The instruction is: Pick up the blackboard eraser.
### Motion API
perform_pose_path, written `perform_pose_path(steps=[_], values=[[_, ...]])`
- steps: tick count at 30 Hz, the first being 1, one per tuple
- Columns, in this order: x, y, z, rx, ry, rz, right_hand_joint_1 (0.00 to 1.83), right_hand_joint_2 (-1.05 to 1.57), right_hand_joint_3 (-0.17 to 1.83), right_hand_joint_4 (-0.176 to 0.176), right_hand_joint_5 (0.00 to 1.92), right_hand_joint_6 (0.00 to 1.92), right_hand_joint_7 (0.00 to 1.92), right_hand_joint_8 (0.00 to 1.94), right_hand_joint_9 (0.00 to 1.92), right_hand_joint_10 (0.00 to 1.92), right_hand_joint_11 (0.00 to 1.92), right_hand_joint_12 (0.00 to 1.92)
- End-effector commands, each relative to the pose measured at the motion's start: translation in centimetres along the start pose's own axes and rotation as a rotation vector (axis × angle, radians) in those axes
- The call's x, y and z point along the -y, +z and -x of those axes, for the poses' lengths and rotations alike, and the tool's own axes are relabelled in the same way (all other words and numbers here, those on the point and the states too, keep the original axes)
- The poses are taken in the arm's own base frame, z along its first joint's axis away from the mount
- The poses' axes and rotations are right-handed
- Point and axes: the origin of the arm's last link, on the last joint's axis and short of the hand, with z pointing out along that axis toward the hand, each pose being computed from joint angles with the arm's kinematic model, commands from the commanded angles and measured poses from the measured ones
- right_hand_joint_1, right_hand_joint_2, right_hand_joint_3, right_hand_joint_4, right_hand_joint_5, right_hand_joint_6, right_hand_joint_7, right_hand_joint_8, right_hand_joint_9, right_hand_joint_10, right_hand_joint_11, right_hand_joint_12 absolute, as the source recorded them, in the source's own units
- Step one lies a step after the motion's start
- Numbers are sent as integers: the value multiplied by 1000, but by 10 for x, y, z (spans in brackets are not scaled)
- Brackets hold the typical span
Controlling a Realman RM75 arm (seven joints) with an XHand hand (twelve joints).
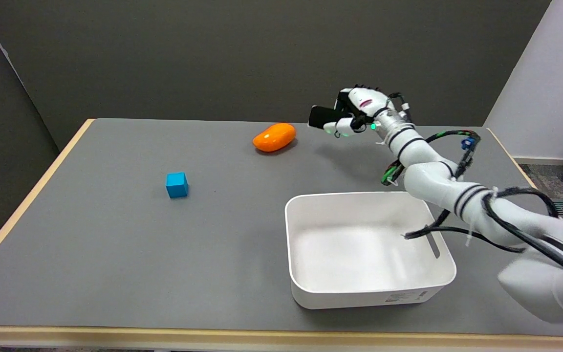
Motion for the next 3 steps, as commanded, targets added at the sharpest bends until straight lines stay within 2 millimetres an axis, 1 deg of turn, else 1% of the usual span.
perform_pose_path(steps=[1, 3], values=[[-27, -110, -87, -389, -2, -66, 1183, 1167, 257, -176, 579, 1374, 792, 1608, 794, 1407, 412, 1798], [-31, -128, -89, -418, -4, -67, 1182, 1168, 259, -176, 579, 1372, 787, 1620, 796, 1421, 413, 1812]])
